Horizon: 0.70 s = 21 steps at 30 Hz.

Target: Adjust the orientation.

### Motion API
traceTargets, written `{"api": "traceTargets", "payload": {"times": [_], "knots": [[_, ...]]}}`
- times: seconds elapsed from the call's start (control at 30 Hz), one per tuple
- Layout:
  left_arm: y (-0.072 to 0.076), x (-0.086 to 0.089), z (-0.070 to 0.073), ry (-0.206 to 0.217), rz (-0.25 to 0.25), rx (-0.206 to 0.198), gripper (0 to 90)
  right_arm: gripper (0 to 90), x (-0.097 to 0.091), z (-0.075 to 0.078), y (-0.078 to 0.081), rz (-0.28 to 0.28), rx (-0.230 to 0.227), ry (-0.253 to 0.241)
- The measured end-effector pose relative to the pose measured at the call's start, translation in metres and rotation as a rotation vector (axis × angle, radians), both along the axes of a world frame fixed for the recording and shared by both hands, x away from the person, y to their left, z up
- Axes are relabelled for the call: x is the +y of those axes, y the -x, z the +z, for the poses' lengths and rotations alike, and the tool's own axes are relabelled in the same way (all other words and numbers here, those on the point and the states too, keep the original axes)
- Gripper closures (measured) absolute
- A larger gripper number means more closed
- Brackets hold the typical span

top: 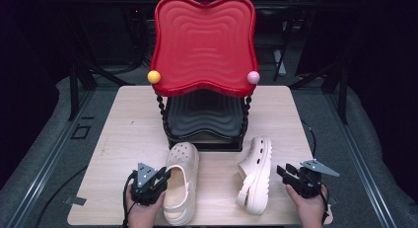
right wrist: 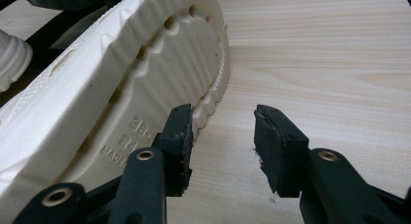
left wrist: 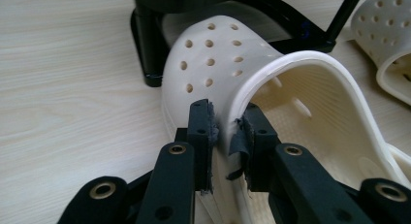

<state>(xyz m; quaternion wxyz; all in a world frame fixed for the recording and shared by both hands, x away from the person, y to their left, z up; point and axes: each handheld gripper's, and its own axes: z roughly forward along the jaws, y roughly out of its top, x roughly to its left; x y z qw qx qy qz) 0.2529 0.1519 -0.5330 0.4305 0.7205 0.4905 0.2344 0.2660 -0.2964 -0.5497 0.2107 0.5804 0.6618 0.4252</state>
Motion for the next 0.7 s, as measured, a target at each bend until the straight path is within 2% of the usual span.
{"api": "traceTargets", "payload": {"times": [0.13,0.17,0.23,0.37,0.67,0.7], "knots": [[-0.002,-0.011,-0.001,-0.016,-0.014,-0.002,74.0,58.3,0.0,0.0,-0.001,-0.001,0.0,-0.005],[-0.001,-0.016,-0.002,-0.041,-0.012,-0.017,74.0,58.3,0.0,0.0,-0.001,-0.001,-0.001,-0.006],[-0.001,-0.018,-0.003,-0.034,-0.025,-0.024,74.1,58.4,0.0,0.0,0.0,0.002,-0.001,-0.004],[0.001,-0.02,-0.003,-0.051,-0.037,-0.029,73.9,58.3,0.0,0.001,0.0,0.002,-0.005,-0.012],[-0.001,-0.016,-0.003,-0.037,-0.077,-0.034,71.3,58.4,0.001,0.002,0.001,0.001,-0.012,-0.012],[-0.002,-0.015,-0.003,-0.018,-0.085,-0.029,70.6,58.3,0.001,0.003,0.002,-0.001,-0.011,-0.006]]}}
